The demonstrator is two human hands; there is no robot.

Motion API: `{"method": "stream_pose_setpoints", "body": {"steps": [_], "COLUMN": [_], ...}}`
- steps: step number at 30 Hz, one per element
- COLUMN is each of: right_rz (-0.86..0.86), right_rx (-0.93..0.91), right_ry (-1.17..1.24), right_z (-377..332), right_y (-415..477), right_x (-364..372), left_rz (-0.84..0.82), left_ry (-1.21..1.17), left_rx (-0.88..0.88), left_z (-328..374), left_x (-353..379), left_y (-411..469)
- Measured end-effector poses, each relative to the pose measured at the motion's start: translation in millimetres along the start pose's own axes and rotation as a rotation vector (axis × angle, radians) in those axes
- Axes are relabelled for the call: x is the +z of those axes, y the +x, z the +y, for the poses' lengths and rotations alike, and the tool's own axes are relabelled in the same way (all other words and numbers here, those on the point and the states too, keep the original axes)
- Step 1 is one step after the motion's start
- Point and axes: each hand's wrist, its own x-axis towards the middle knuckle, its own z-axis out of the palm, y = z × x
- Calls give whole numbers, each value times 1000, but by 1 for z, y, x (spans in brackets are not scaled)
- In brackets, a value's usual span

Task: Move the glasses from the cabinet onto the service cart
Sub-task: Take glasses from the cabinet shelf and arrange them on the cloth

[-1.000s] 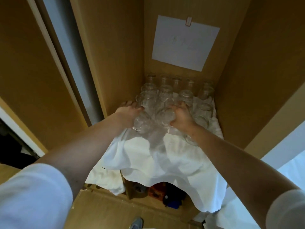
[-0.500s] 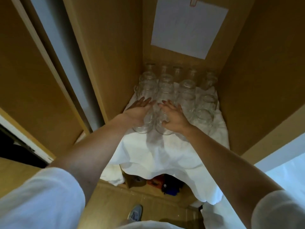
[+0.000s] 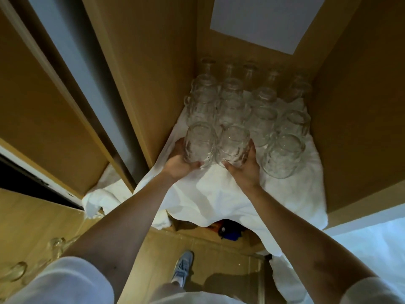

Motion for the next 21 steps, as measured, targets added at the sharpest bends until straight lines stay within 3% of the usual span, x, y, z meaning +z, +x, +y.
{"method": "stream_pose_setpoints", "body": {"steps": [4, 8, 10, 12, 17, 21], "right_rz": [-11, -92, -110, -107, -87, -67], "right_rx": [9, 11, -11, -16, 20, 14], "right_ry": [8, -1, -7, -20, -56, -37], "right_z": [-1, -6, -7, -8, -17, -19], "right_y": [3, 13, 16, 18, 24, 29], "right_x": [-1, -9, -12, -12, -9, -1], "left_rz": [82, 310, 371, 376, 296, 295], "left_ry": [-19, 81, -6, -23, 295, -58], "left_rx": [-5, -37, -69, -80, -3, 2], "left_z": [-1, 5, 11, 16, 6, -2], "left_x": [8, 35, 45, 49, 43, 32], "left_y": [0, -3, -1, 5, 16, 22]}}
